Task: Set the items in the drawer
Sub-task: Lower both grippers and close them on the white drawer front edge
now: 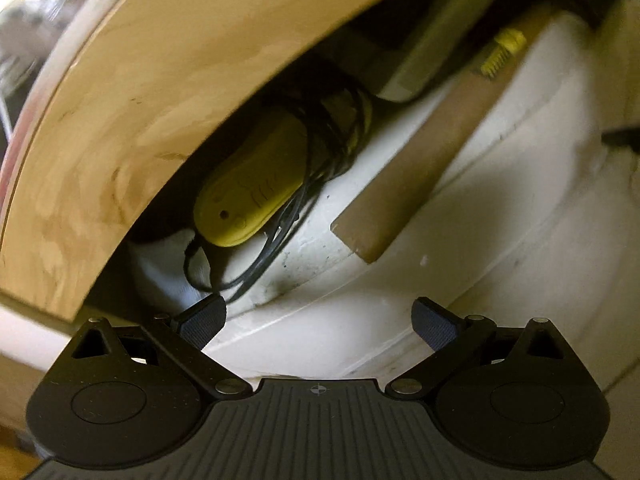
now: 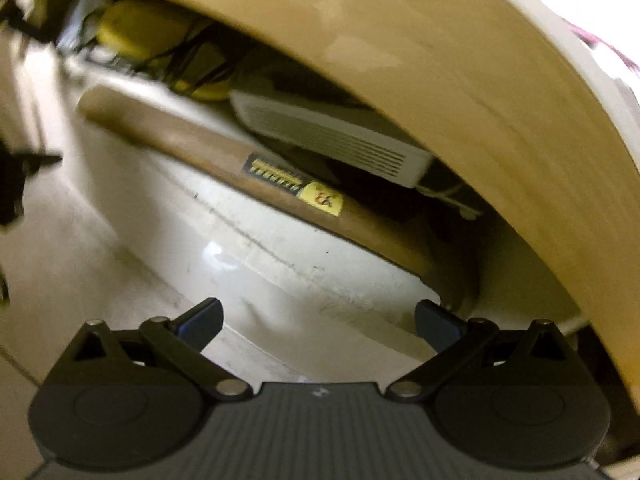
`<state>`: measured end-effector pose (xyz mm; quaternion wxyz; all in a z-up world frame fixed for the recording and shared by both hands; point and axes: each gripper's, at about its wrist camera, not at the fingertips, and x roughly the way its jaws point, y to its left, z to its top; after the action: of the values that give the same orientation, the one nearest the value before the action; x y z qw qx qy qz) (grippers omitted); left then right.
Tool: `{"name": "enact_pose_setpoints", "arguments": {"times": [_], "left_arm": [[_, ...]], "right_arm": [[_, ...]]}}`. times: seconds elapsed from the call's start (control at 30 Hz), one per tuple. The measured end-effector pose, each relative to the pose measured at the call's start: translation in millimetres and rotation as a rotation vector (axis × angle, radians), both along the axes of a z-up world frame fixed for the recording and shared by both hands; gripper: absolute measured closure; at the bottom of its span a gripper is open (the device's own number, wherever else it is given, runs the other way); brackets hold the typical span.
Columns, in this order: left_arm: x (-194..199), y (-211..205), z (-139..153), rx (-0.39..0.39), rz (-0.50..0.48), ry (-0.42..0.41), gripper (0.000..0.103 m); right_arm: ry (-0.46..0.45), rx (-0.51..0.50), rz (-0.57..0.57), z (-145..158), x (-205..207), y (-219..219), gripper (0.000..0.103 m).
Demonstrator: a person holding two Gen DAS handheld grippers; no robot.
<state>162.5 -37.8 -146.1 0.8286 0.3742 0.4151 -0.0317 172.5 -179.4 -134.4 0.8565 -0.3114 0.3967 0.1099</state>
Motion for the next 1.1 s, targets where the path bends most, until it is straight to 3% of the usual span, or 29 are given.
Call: {"name": "enact_pose_setpoints", "arguments": {"times": [0.2,0.37,0.67,0.83,0.87,0.97,1.0,1.1], "left_arm": [[-3.2,4.4,-7.4,0.065,-0.164,0.053,0.001],[-11.8,6.2,-17.0,0.194,-0.311,0.054,0.002],[-20.5,16.4,-31.6,0.337,-0.432,0.096,0.003],[-25.9,18.8,-38.7,0.393,-0.473,0.11,0.015],[-26.6,19.2,-39.3,0.398,-0.476,0.109,0.022],[-25.8,17.0,-39.4,0.421,-0.487,0.089,0.032],[-24.4,14.9,-38.2,0.433,-0.495,0.082,0.038],[-27.4,15.8,-39.9,0.485,-0.515,0.067,0.064]], "right_arm": [[0.01,-0.131,0.188,-8.9,-10.6,7.4,0.001],[0.005,-0.23,0.319,-13.9,-18.3,12.7,0.001],[0.01,-0.403,0.493,-23.0,-28.0,8.5,0.009],[0.006,-0.507,0.571,-29.2,-38.2,6.7,0.011],[0.004,-0.527,0.582,-30.7,-39.6,6.6,0.012],[0.0,-0.571,0.594,-33.8,-44.6,3.6,0.019],[-0.001,-0.581,0.59,-33.5,-44.1,3.2,0.026],[-0.009,-0.608,0.563,-31.9,-38.4,3.9,0.062]]}}
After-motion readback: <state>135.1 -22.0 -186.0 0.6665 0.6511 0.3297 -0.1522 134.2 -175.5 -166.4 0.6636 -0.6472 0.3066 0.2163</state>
